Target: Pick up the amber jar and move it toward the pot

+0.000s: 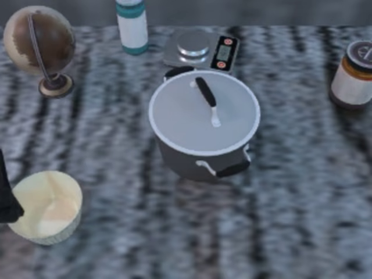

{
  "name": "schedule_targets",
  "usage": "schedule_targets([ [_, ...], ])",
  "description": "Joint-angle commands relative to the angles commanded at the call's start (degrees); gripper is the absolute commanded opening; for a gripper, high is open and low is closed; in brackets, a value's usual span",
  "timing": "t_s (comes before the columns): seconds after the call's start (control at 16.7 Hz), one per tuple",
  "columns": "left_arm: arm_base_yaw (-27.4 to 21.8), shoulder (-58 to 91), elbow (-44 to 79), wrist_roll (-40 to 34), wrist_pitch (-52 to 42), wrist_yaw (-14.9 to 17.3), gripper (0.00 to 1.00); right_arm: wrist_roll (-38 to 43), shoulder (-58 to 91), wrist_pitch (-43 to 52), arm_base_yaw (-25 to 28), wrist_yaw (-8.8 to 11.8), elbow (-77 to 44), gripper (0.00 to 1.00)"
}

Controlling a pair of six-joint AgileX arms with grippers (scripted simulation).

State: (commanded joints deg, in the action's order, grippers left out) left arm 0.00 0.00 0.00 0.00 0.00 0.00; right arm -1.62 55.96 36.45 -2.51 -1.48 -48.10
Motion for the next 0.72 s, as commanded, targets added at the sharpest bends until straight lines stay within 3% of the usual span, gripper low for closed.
schedule_targets([
  [0.72,0.0,0.0,0.0,0.0,0.0,0.0,1.00,-4.4,65.8,32.3,1.0,1.5,-68.6,1.00],
])
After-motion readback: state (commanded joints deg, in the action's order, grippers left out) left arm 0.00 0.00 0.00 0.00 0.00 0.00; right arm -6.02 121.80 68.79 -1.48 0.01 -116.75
